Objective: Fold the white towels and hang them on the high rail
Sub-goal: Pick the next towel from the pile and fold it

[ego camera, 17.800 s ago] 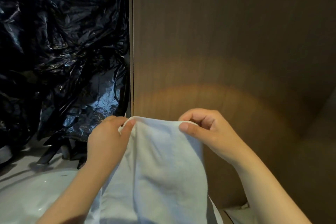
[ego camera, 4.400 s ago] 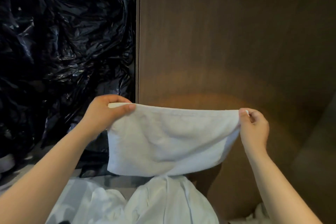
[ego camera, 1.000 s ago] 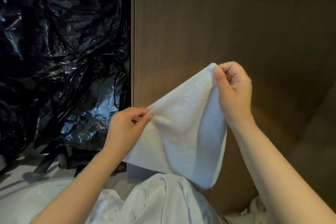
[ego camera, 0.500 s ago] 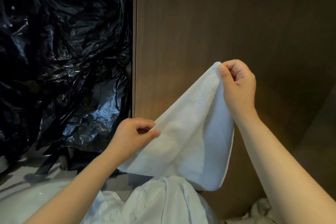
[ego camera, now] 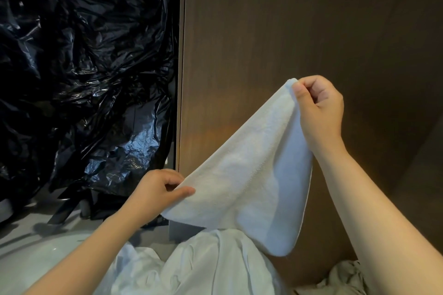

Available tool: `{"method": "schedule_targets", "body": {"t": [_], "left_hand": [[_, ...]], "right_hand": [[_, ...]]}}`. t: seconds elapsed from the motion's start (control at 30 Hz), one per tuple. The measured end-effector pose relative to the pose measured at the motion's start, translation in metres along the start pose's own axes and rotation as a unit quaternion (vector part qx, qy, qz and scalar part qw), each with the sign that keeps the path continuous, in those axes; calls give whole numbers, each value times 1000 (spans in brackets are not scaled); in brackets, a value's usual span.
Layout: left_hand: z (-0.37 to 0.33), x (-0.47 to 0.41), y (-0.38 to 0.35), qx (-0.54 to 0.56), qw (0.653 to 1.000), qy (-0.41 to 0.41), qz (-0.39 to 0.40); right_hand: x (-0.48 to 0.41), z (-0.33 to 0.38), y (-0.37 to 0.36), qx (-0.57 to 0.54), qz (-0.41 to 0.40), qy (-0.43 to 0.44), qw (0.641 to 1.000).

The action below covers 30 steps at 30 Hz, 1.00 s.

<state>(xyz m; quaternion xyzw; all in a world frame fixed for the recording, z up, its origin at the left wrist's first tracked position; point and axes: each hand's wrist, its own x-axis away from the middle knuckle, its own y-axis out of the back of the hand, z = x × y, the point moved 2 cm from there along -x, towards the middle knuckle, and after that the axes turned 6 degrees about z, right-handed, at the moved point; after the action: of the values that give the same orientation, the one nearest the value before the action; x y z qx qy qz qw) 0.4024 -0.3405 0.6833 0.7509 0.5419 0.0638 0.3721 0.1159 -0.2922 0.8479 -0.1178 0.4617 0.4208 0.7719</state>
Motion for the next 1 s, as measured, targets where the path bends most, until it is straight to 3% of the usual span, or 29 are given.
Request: {"method": "schedule_targets", "body": {"t": [0.2, 0.47, 0.57, 0.73, 0.87, 1.0], "left_hand": [[34, 4, -9, -96, 990, 52, 86], [27, -18, 48, -92, 990, 66, -85], [3, -33, 77, -38, 983, 53, -175], [-27, -44, 104, 114, 963, 20, -244], [-43, -47, 112, 362, 891, -17, -274], [-39, -55, 109, 271, 908, 36, -318]], "right_hand": [[1, -8, 8, 2, -5, -7, 1000], [-6, -20, 26, 10, -62, -20, 998], [-9, -23, 30, 8, -102, -24, 994], [-10, -24, 37, -5, -152, -30, 988], [-8, -21, 44, -29, -201, -25, 979], [6, -32, 37, -12, -197, -38, 980]]}}
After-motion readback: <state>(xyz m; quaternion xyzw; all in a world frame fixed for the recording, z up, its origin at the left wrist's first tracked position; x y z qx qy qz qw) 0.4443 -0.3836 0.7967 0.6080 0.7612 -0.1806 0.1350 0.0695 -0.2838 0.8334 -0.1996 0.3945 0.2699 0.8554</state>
